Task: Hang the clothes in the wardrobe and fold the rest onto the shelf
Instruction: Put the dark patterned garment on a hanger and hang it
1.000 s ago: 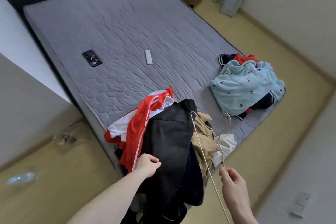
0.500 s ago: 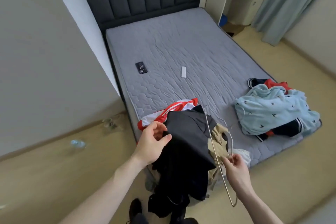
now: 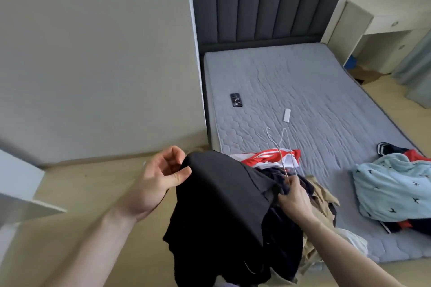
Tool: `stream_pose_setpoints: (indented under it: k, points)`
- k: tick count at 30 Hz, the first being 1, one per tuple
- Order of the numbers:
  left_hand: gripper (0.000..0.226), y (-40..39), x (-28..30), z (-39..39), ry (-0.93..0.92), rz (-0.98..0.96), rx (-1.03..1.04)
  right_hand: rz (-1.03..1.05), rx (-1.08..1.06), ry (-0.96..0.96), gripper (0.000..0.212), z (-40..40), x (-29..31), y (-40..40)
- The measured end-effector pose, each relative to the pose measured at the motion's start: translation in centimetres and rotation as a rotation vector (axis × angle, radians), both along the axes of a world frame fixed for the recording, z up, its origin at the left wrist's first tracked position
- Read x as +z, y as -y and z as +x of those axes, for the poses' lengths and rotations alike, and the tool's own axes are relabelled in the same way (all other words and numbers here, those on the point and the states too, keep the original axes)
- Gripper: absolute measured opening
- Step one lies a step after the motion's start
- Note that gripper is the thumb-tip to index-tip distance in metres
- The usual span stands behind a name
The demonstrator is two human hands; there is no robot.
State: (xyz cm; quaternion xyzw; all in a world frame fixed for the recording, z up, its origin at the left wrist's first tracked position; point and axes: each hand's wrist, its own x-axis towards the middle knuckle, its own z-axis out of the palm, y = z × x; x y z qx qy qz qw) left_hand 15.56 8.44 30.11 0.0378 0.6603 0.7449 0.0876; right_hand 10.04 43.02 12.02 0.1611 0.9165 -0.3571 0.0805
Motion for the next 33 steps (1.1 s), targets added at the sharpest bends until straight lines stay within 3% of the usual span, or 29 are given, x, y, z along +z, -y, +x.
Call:
stream_pose_setpoints:
  k: [2, 4, 7, 10, 15, 19, 24, 29, 33]
  points:
    - [0.023, 4.0, 0.4, 1.3, 0.018, 0.028, 0.045, -0.018, 0.082, 0.007, 0.011, -0.4, -0.1, 3.1]
    - [0.023, 8.5, 0.3, 2.6, 0.025, -0.009, 0.120, -0.052, 0.143, -0.003, 0.014, -0.4, 0.2, 6.4]
    - [0.032, 16.0, -1.4, 5.1, 0.026, -0.297, 0.303, -0.163, 0.204, -0.087, 0.024, 0.0, 2.2, 12.6]
    - [0.025, 23.1, -4.9, 8.4, 0.149, -0.598, 0.447, -0.316, 0.258, -0.186, 0.035, 0.3, 6.0, 19.8]
    - [0.016, 31.3, -10.1, 14.6, 0.398, -0.848, 0.553, -0.598, 0.436, -0.221, 0.041, 1.1, 13.1, 30.6]
    - [0.015, 34.5, -11.0, 17.7, 0.441, -0.967, 0.567, -0.750, 0.577, -0.126, 0.042, 3.1, 16.1, 37.8]
    - [0.036, 33.2, -8.2, 19.5, 0.236, -0.889, 0.502, -0.731, 0.694, -0.070, 0.040, 5.9, 18.0, 45.2]
    - [0.079, 29.5, -5.0, 19.2, 0.062, -0.702, 0.405, -0.703, 0.891, -0.017, 0.036, 8.3, 20.0, 51.0]
    - [0.033, 29.2, -4.3, 18.3, 0.025, -0.570, 0.606, -0.768, 0.957, 0.018, 0.035, 9.8, 21.2, 54.1]
